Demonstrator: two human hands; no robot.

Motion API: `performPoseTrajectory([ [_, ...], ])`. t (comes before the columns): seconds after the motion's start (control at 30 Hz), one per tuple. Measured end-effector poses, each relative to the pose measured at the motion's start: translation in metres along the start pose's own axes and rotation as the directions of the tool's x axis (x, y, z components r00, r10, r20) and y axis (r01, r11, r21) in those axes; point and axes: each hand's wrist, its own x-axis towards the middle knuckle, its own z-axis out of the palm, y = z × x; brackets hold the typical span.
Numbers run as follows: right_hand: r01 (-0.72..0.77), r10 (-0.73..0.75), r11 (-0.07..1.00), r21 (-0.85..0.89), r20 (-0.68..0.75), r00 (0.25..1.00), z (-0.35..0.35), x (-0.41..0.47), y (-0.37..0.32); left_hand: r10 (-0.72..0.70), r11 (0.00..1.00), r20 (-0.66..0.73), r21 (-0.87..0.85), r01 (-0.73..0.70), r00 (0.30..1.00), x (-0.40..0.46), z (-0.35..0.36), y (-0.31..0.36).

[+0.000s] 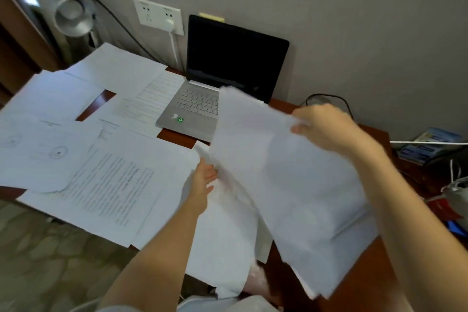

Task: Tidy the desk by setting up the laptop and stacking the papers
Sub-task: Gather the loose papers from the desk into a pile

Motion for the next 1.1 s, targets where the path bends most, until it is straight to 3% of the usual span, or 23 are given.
performPoseTrajectory([
  [0.1,0.068,-0.014,0.953,0.294,-0.182,0.983,-0.024,0.01,0.005,-0.045,0.968,-0.002,-0.248,0.043,0.999,-0.006,-0.01,0.011],
  [0.17,0.132,-0.041,0.888,0.44,-0.21,0.977,-0.023,0.022,0.004,-0.05,0.927,-0.022,-0.373,0.038,0.999,-0.012,-0.016,0.02],
  [0.3,0.171,-0.138,0.757,0.631,-0.1,0.985,0.012,0.043,-0.018,0.033,0.805,0.016,-0.593,-0.018,0.999,-0.026,-0.04,0.028],
  [0.43,0.019,-0.196,0.671,0.742,0.153,0.969,0.078,0.059,-0.047,0.118,0.721,-0.053,-0.682,-0.122,0.992,-0.043,-0.07,0.027],
  [0.57,-0.053,-0.203,0.754,0.655,0.308,0.929,0.142,0.068,-0.071,0.03,0.831,-0.137,-0.547,-0.101,0.99,-0.06,-0.082,0.02],
  [0.63,-0.05,-0.222,0.792,0.608,0.363,0.905,0.163,0.066,-0.084,-0.017,0.906,-0.253,-0.412,-0.092,0.967,-0.067,-0.084,0.016],
  [0.73,0.01,-0.245,0.832,0.555,0.35,0.904,0.183,0.068,-0.099,-0.01,0.953,-0.489,-0.27,-0.14,0.872,-0.076,-0.086,0.008],
  [0.83,0.076,-0.278,0.874,0.48,0.365,0.889,0.193,0.07,-0.106,0.009,0.974,-0.604,-0.176,-0.144,0.797,-0.085,-0.093,0.0],
  [0.97,0.11,-0.223,0.953,0.281,0.409,0.885,0.205,0.069,-0.112,0.072,0.995,-0.734,0.103,0.006,0.676,-0.094,-0.104,-0.018],
  [1.03,0.097,-0.19,0.965,0.242,0.396,0.899,0.209,0.065,-0.119,0.064,0.99,-0.781,0.129,0.061,0.621,-0.098,-0.106,-0.026],
  [1.1,0.097,-0.182,0.969,0.225,0.392,0.902,0.211,0.062,-0.125,0.003,0.999,-0.767,0.033,0.035,0.642,-0.099,-0.108,-0.035],
])
